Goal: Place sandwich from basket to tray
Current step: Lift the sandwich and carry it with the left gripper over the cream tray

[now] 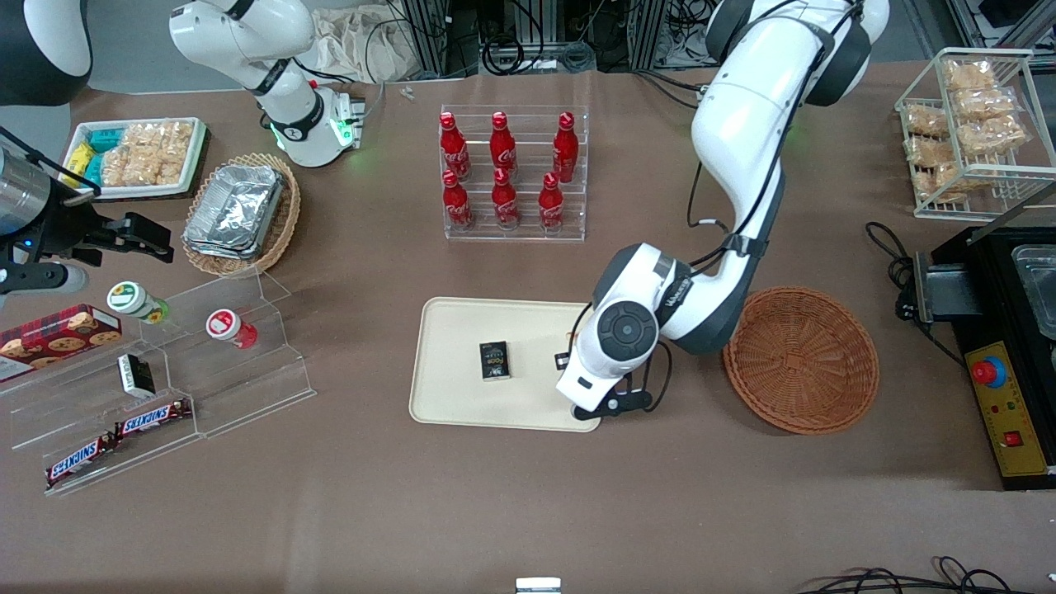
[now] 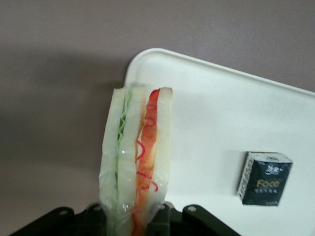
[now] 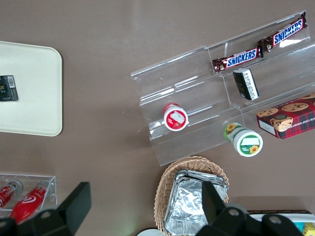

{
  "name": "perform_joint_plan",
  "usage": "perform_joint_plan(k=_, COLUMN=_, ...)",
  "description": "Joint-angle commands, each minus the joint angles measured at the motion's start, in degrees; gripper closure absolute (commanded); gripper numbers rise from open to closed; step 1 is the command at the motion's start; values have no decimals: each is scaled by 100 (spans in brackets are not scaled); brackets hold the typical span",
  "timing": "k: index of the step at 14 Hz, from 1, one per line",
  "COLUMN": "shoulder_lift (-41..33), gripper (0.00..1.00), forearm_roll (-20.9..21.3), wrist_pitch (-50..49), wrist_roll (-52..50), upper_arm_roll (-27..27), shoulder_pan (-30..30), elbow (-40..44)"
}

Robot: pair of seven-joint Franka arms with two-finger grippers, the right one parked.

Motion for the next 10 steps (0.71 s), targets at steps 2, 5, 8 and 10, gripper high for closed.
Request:
perform_joint_plan(k=2, shoulder_lift=414, gripper=100, forearm_roll=110, wrist_pitch=238, wrist_roll=136, upper_arm_roll=5, shoulder_pan=-302, elbow=197)
perform_joint_plan(k=5, shoulder_lift=458, gripper=100, forearm_roll=364, wrist_pitch=484, wrist_roll=443, upper_arm_roll=5, shoulder_pan=-390, elbow=-31)
perform_joint_plan(k=8, shoulder_lift=362, gripper=0, forearm_roll=479, wrist_pitch=493, wrist_roll=401, upper_arm_roll=22, shoulder_pan=-382, elbow=-41)
perform_joint_plan(k=10, shoulder_lift=3, gripper=0, forearm_roll=488, wrist_pitch=388, wrist_roll=356, upper_arm_roll=48, shoulder_pan=-382, elbow=-58)
